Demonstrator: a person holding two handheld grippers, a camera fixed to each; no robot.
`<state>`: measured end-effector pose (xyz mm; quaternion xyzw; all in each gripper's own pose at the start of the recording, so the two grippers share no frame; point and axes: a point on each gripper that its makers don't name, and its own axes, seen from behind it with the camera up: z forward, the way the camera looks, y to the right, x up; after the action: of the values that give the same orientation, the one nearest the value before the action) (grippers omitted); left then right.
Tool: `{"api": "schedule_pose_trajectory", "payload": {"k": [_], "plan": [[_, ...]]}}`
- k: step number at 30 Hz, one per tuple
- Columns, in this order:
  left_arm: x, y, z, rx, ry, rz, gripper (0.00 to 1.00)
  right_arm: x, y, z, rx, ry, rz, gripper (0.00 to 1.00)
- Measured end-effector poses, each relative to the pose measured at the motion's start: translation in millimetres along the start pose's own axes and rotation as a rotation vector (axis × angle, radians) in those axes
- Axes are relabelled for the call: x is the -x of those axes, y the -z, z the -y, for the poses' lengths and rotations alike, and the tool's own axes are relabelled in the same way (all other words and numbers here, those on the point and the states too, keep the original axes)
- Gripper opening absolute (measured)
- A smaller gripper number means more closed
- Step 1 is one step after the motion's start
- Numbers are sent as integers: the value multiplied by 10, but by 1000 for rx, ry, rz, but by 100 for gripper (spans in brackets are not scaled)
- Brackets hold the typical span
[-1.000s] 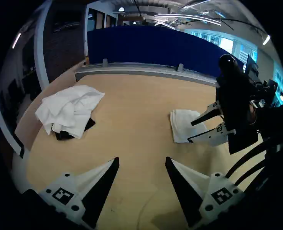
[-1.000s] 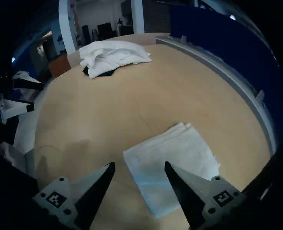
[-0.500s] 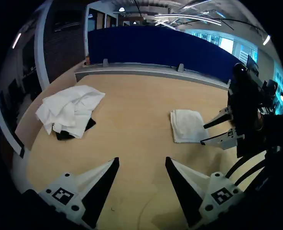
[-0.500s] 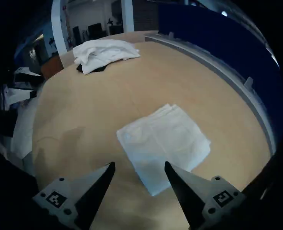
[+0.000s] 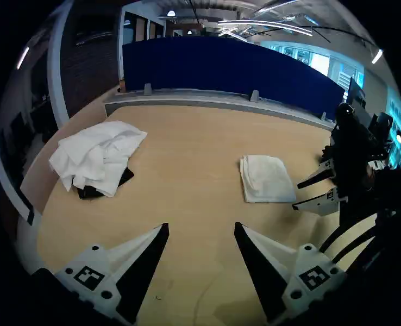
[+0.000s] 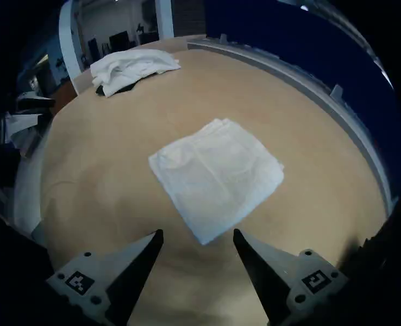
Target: Fold towel
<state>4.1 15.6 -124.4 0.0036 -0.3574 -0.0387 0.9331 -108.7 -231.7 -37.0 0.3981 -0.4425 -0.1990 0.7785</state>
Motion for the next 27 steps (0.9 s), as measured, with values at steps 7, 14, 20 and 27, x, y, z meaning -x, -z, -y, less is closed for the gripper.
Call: {"api": "schedule_pose_trajectory", "payload": {"k": [7, 14, 20, 27], "plan": [[-8, 15, 15, -1, 8, -1, 89, 68, -81, -7, 5, -24, 24, 72], [-18, 12, 17, 0, 8, -2, 89, 86, -148, -90, 30, -62, 37, 38], [-18, 5, 14, 2, 10, -2, 89, 99, -138, -69, 17, -72, 44, 22], [-25, 10, 1, 4, 11, -4, 89, 112, -137, -79, 23, -70, 42, 7]]}}
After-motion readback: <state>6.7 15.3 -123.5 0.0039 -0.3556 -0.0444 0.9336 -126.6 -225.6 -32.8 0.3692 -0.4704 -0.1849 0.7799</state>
